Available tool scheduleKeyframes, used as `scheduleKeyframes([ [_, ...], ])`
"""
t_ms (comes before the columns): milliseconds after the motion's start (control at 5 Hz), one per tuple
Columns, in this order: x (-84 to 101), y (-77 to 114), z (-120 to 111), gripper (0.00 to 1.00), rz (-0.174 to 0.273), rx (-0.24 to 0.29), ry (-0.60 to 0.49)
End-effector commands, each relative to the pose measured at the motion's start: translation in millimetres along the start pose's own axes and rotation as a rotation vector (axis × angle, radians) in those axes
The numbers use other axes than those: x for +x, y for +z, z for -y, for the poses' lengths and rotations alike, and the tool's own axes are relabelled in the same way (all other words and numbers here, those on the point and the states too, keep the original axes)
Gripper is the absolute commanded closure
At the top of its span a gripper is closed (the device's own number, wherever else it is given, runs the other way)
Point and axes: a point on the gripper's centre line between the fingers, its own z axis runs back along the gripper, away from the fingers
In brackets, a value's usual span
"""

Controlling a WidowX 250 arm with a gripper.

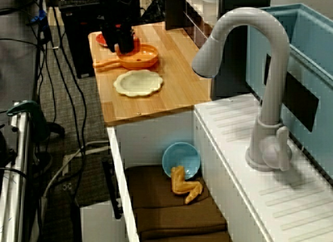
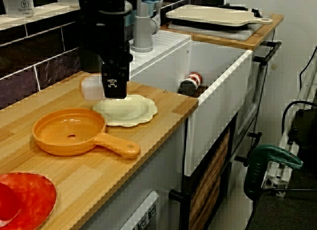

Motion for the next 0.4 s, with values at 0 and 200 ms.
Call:
scheduleKeyframes([
  [0,20.6,30.4,-16,1.0,0.113,0.023,0.03],
  [200,30.7,28.0,-23,1.0,0.194,0.08,0.047],
])
